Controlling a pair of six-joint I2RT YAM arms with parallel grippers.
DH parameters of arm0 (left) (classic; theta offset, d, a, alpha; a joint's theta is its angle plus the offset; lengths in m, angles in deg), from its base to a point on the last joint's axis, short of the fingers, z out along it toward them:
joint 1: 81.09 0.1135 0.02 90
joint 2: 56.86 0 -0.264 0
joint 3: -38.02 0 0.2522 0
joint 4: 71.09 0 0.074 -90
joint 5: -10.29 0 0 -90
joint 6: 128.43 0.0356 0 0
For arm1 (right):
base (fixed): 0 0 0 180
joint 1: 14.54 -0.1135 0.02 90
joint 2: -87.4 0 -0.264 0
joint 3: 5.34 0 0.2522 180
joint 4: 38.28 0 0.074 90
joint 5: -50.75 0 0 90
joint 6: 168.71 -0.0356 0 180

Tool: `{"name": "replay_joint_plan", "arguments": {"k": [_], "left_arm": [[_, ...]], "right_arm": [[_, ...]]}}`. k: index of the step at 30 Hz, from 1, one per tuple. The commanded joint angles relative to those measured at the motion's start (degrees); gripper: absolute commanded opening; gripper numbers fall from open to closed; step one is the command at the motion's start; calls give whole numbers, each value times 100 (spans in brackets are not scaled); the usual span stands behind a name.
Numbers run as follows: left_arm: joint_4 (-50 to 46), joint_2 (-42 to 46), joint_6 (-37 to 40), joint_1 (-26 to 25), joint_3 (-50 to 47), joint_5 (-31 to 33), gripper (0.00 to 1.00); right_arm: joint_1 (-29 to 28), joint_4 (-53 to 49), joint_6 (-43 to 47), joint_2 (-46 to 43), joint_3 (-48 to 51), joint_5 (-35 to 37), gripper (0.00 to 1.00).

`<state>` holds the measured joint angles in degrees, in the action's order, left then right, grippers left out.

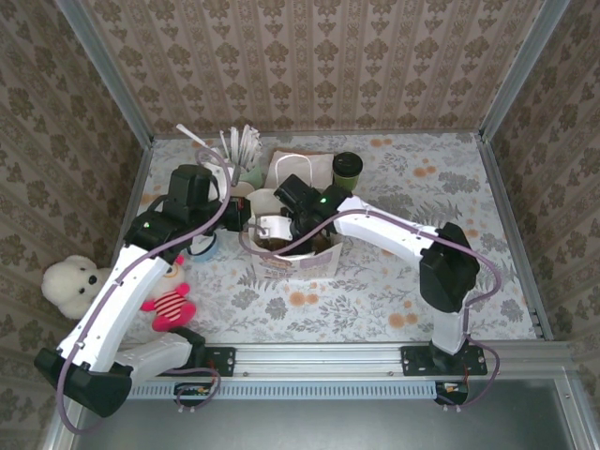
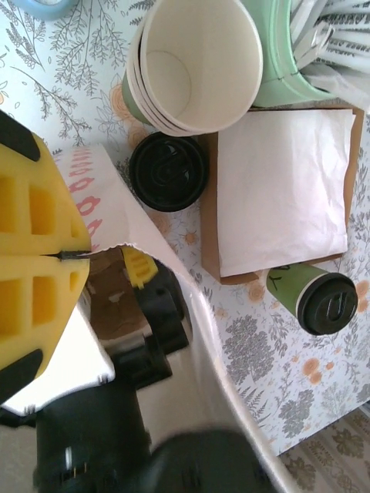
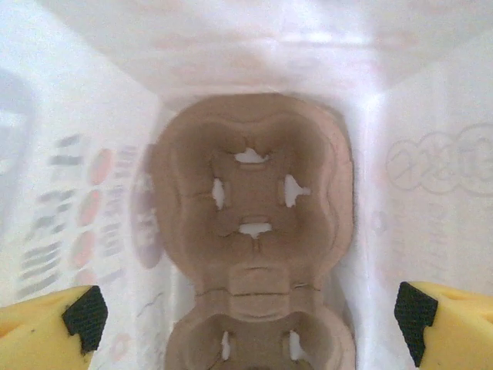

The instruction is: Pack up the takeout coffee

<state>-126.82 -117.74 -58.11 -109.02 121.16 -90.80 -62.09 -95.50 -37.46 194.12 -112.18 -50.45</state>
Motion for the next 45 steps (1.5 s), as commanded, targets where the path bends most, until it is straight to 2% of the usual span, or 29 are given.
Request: {"name": "replay_joint_plan", "arguments": {"k": [1,5,9,11,18,24,29,34,36,40,42,45], "left_arm": [[-141,50,132,116,-151,161,0],[-121,76,114,138,-226,115,0],[11,64,46,143,-325,-128,0],[19,18,28,143,-303,-132,0],[14,-18,79,140,-248,-97,0],[19,-55,92,138,-202,-117,0],[-13,-132,156,296,-162,-216,0],[21,-218,176,313,-107,-259,0],[81,-255,188,319,-92,-316,0],[106,-319,191,322,-56,-359,0],[104,-319,189,320,-48,-359,0],[103,-292,192,322,-48,-307,0]], "right_arm": [[45,298,-216,-650,-36,-331,100],[78,568,-486,-1037,86,-285,100],[77,917,-833,-1370,176,-724,100],[79,1079,-835,-1513,237,-970,100],[169,2016,-936,-1996,649,-1058,100],[141,2522,-1790,-2433,655,-302,100],[177,2646,-2127,-3088,1121,169,100],[243,1615,-1819,-3169,1246,-22,100],[239,1558,-1880,-3093,1323,377,100],[236,2306,-2150,-3086,1662,1732,100],[239,2577,-2134,-3137,1744,2036,100],[241,2896,-1955,-3313,1893,1988,100]]}}
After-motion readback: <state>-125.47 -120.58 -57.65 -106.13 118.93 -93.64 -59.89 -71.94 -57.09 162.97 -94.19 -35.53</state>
